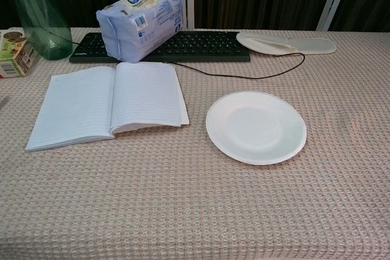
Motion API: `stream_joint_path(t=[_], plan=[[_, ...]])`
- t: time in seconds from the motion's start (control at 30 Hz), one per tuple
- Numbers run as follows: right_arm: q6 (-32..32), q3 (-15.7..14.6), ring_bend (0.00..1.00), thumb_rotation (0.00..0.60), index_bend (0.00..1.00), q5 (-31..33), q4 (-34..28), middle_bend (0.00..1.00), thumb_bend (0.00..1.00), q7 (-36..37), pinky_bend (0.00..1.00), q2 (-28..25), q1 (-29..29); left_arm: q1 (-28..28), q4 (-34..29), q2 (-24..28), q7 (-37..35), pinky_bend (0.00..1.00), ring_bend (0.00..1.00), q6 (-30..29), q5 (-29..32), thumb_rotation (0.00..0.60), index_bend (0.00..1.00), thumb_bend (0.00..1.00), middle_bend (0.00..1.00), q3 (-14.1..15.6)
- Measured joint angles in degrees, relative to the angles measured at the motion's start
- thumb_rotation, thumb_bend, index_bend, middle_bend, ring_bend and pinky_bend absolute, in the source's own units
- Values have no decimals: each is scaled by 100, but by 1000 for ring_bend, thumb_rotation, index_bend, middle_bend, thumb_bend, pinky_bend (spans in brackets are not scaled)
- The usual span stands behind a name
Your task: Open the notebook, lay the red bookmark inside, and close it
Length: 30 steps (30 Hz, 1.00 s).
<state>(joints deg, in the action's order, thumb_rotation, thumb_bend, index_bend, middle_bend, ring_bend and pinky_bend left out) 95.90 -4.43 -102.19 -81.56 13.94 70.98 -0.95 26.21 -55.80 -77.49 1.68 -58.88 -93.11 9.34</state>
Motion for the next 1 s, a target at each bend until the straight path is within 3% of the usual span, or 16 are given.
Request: stream_joint_path(t=[0.23, 0.43, 0.8, 1.0], plan=[[2, 4, 101, 600, 307, -8, 4, 206, 207, 3, 193, 7, -7, -2, -129, 79, -1, 82, 12, -61, 16, 600, 410, 184, 7, -54], [-14, 13, 101, 600, 307, 1, 26, 206, 207, 33, 193, 18, -24, 39, -414, 230, 115, 81, 12, -58, 40, 600, 422, 302, 10, -110], [-21, 17, 101, 600, 307, 35, 124, 207, 207, 158, 193, 47, -31, 173, -1105, 552, 519, 81, 12, -146, 66, 600, 413, 313, 11, -306], [10, 23, 101, 600, 307, 67, 219, 206, 206, 279, 193, 58, -17, 345, -1516, 665, 887, 81, 12, 39, 74, 600, 439, 407, 29, -380]])
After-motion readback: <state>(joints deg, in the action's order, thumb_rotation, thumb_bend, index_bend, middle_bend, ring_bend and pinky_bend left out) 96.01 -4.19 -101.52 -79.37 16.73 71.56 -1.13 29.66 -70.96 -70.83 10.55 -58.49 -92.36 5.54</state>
